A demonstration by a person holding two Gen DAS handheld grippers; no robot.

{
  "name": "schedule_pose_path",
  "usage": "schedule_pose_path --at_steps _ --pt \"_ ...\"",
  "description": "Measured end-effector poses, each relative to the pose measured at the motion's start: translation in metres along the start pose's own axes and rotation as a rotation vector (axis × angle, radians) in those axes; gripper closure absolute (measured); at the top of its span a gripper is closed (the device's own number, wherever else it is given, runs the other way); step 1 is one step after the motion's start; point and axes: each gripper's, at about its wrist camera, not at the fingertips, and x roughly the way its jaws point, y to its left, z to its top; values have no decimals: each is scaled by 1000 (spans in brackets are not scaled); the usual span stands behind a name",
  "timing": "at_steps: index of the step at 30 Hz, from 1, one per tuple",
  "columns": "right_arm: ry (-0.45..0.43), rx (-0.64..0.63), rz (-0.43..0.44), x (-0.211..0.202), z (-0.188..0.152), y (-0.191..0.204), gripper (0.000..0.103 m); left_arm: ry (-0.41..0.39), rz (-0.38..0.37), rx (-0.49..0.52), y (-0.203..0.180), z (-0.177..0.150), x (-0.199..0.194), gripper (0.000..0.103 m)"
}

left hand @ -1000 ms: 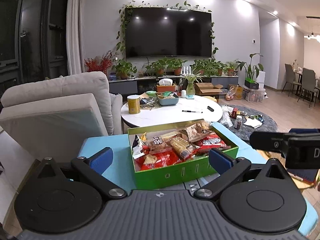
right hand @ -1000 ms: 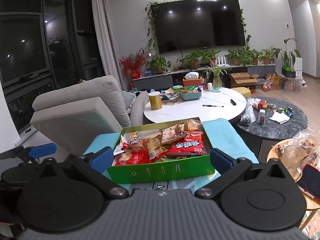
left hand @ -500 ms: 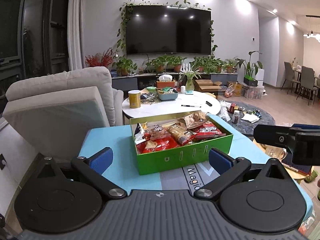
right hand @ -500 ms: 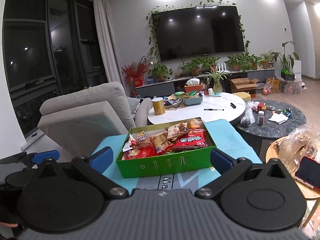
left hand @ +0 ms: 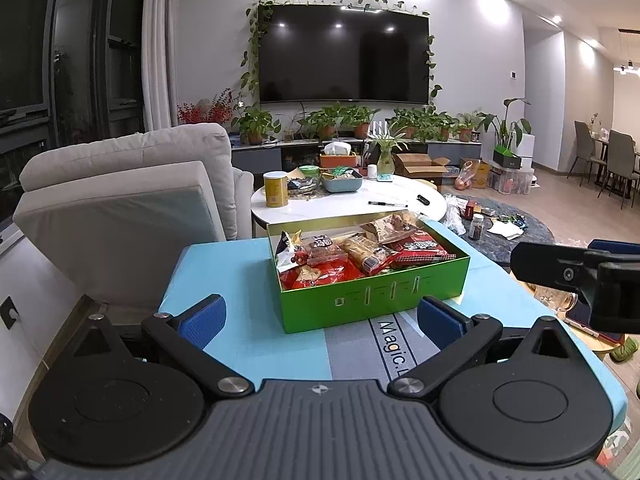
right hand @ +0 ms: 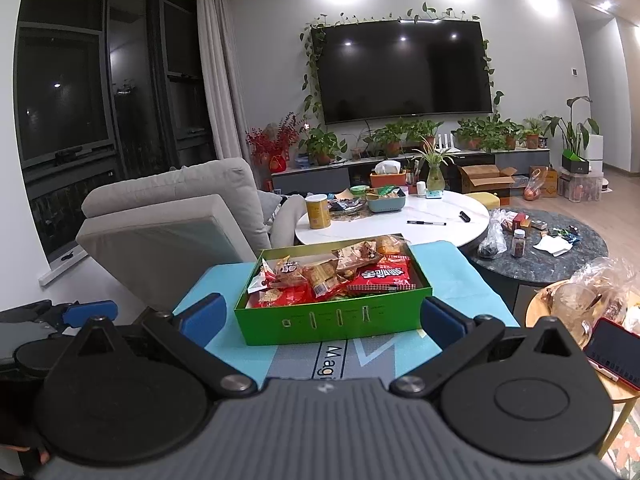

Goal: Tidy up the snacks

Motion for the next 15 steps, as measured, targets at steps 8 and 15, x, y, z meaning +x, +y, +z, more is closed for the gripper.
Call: schedule_pose_path --at_steps 8,15 --pt "9 10 -1 0 -2 0 25 7 8 -4 0 -3 0 1" --pt "15 17 -4 0 -2 -2 25 13 4 -3 0 -3 0 1"
